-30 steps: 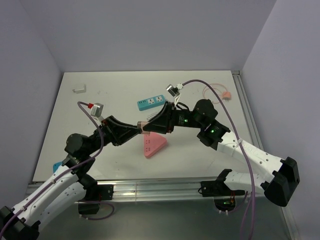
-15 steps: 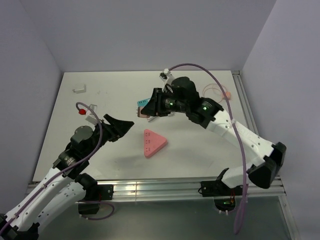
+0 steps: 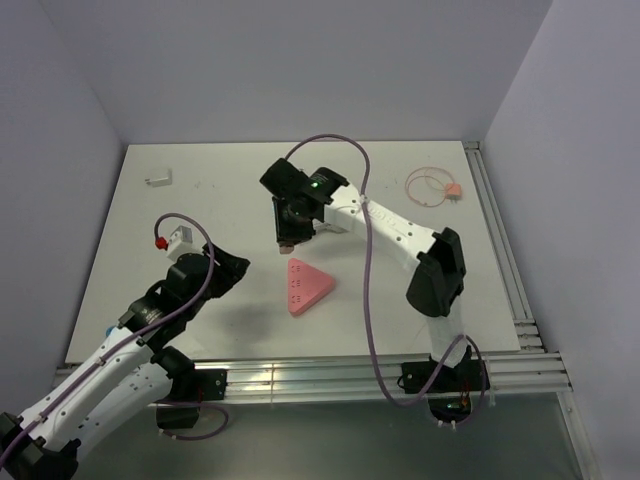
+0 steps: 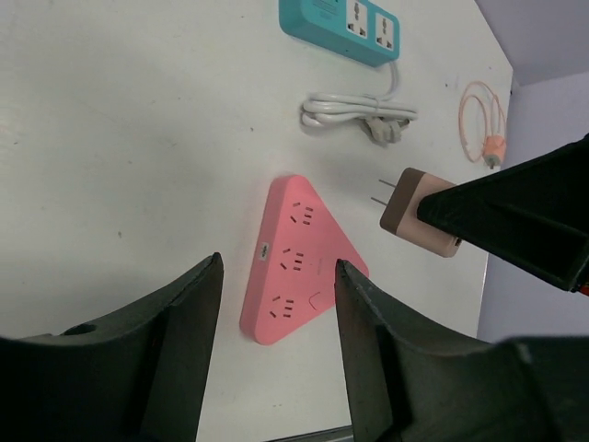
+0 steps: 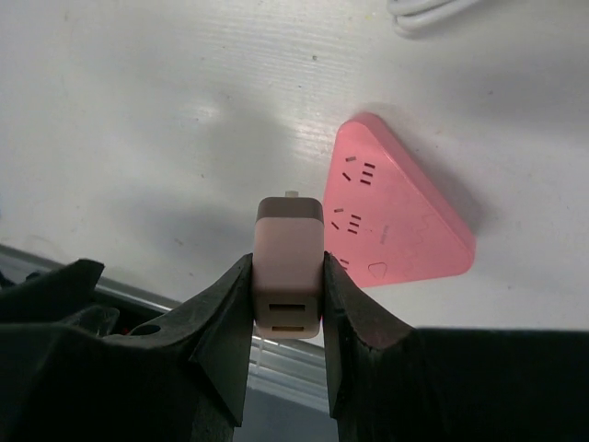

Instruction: Insert the plug

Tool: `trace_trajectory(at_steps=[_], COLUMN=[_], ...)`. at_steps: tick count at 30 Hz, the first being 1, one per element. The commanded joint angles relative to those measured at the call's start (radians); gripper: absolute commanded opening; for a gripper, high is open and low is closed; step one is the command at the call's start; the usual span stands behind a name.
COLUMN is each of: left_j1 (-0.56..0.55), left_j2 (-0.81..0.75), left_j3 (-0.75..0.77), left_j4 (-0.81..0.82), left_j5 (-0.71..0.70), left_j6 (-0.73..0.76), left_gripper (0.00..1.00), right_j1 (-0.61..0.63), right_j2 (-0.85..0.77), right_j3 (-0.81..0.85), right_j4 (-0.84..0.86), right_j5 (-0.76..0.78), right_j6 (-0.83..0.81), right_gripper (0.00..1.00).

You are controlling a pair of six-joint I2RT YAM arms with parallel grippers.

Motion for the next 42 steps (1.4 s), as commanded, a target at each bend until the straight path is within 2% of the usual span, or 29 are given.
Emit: trace_trajectory(at_steps=[1, 4, 8, 9, 10, 16, 21, 42], left_j1=[0.003, 0.003, 0.003, 0.003, 0.001, -0.010, -0.011, -0.010], left_j2=[0.015, 0.022, 0.011, 0.008, 0.003, -0.009, -0.018, -0.043], left_j3=[-0.001, -0.002, -0.007, -0.011, -0.013, -0.016, -0.007, -0.018], left_j4=[-0.020, -0.016, -0.005, 0.001, 0.007, 0.008, -0.002, 0.000], left_j5=[-0.052, -0.046, -0.028, -0.026, -0.021, -0.029, -0.031, -0.038], left_j6=[-0.041, -0.035, -0.021, -0.018, -0.010, 0.002, 0.010, 0.026], left_gripper=[0.56, 0.57, 0.61, 0.62, 0.68, 0.81, 0.82, 0.80], right_j1=[0.016, 0.015, 0.001, -0.002, -0.005, -0.011, -0.016, -0.034], right_j2=[0.077, 0.123, 0.140, 0.142, 0.145, 0.241, 0.297, 0.310], right_j3=[0.156, 0.171, 0.112, 0.101, 0.092, 0.162, 0.204, 0.202], right_j4=[-0.202, -0.236, -0.173, -0.163, -0.146, -0.210, -0.238, -0.275], right_j5=[0.118, 0.141, 0.033, 0.023, 0.011, -0.011, -0.006, 0.043], right_j6=[0.073, 0.143, 0.134, 0.136, 0.130, 0.100, 0.091, 0.077], right_gripper=[0.00, 0.00, 0.00, 0.00, 0.00, 0.00, 0.00, 0.00])
